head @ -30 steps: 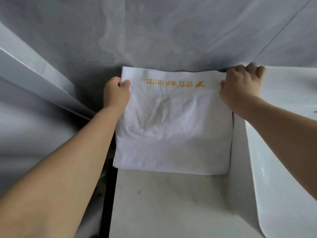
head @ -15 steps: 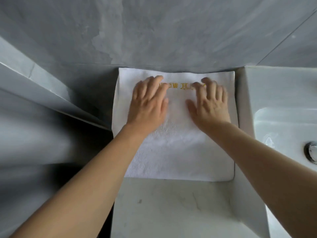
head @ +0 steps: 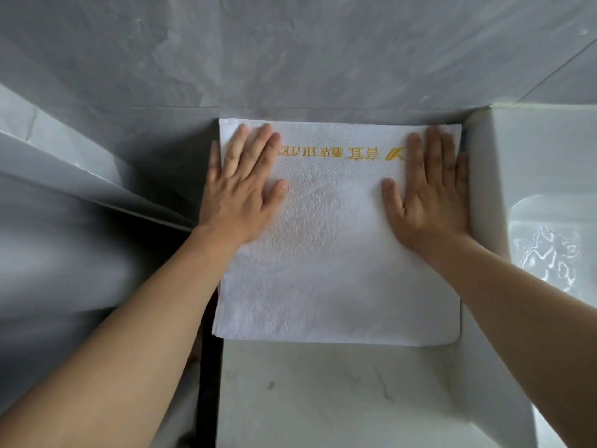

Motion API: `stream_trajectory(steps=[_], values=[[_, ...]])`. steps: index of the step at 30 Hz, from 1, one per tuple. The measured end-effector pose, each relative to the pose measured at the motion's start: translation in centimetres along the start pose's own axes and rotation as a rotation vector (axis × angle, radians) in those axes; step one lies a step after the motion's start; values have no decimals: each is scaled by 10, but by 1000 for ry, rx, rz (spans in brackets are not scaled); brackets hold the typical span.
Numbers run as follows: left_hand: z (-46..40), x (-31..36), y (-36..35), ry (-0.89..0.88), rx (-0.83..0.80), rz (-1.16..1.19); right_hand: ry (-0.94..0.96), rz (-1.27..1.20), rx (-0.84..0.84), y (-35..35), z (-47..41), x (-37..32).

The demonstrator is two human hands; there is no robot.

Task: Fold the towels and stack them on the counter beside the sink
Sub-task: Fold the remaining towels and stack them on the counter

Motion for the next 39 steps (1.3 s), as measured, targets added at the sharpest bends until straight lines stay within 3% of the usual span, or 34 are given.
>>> stream_trajectory(steps=[4,8,11,14,18,19,21,24,28,34,39], values=[[-2,3,4,33,-47,-60,-42,17,-43,4,-1,-4],[32,32,22,76,100,-8,-113,-50,13,18,32,-28],[76,65,11,-25,98,83,19,-92,-13,6,79,-43],[90,49,-12,-61,37,-45,107,2,-94,-10,91,-20],[102,11,-12,117,87,-64,-23,-51,12,-3,102,-26],[114,17,-9,116,126,-13,-16,-95,58,0,114,-39],[144,49,-12,-56,167,72,137,-144,107,-2,148,-67],[178,89,-38,-253,26,133,190,-185,-15,-29,180,-78],[179,90,-63,-170,-115,71,140,-135,-150,-51,178,-68],[172,84,-60,-173,-104,59,146,-74,-151,-51,176,-51],[187,8,-51,60,-264,-2,-12,-94,-278,-40,177,-37]])
Point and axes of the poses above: each hand's wrist, its own z-axis away from the middle knuckle, its own y-axis out of the back of the hand, x = y × z, the point moved 3 cm from there along -z, towards the middle knuckle, and after that the axes turned 11 degrees about y, right-handed, at the moved point
